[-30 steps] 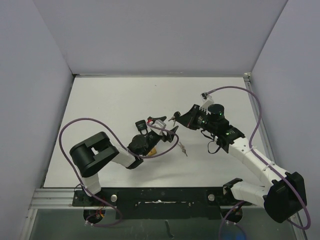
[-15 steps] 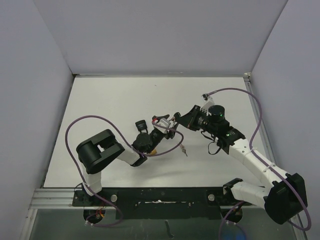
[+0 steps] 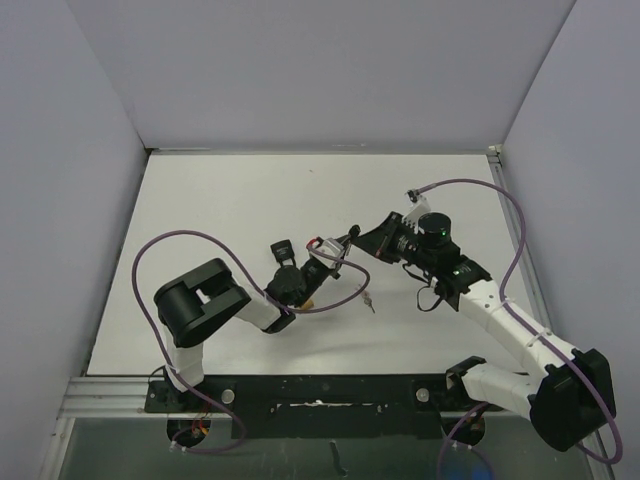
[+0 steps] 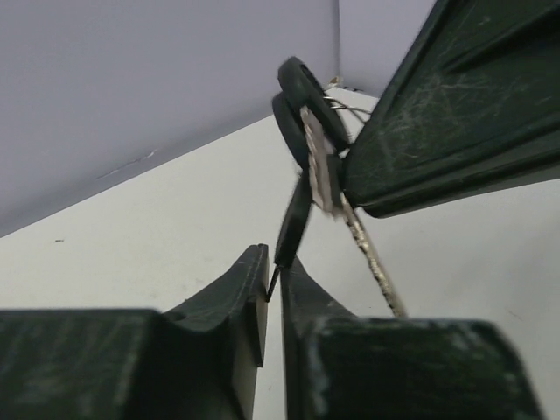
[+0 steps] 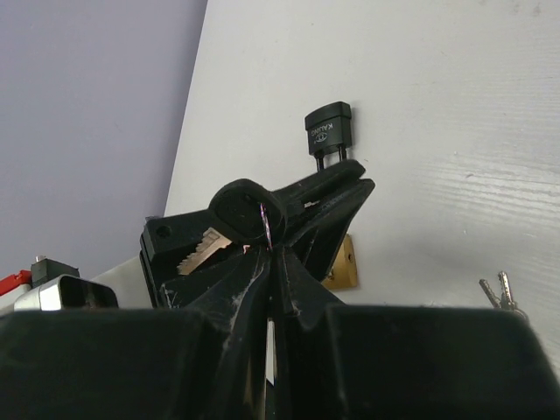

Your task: Unlock with the key

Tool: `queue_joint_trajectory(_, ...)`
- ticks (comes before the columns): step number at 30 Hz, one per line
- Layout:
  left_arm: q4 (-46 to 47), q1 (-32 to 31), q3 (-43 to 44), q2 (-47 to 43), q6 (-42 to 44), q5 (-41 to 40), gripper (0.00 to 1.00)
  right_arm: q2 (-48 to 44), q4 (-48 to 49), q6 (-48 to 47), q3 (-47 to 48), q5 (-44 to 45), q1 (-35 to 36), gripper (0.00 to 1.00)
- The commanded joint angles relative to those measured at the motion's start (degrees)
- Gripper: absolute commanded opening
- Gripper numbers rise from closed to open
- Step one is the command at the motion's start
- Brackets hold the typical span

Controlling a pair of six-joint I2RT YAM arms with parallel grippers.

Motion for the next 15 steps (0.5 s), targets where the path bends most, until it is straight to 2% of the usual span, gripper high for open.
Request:
queue_joint_trajectory(1,3.64,-0.08,0.02,-1.49,0.53,0.55,0.01,-1.92,3.68,0.64,-0.09,-0.52,-0.60,0.00)
queue_joint_trajectory(8,3.58,-0.13,-2.69,-3.75,1.59,1.87,0.00,-2.39,3.51,0.51,-0.54,-0.38,-1.61,0.02)
queue_joint_trajectory(10,3.55,0.05,-4.13,-5.30,1.69,1.69,0.00,-2.98,2.46,0.09,-0.55,0.10,-2.14,0.11)
queue_joint_trajectory(13,2.11,0.34,-6.88,-8.99,1.96,1.47,0.00,-5.19,-1.24,-2.02,-0.25,2.21,-3.35,0.33)
queue_joint_trajectory(15,-4.38,0.66,-7.63,-13.18,1.29,1.39,0.00,-7.43,-4.63,-4.50,0.20,4.80,-4.31,0.49)
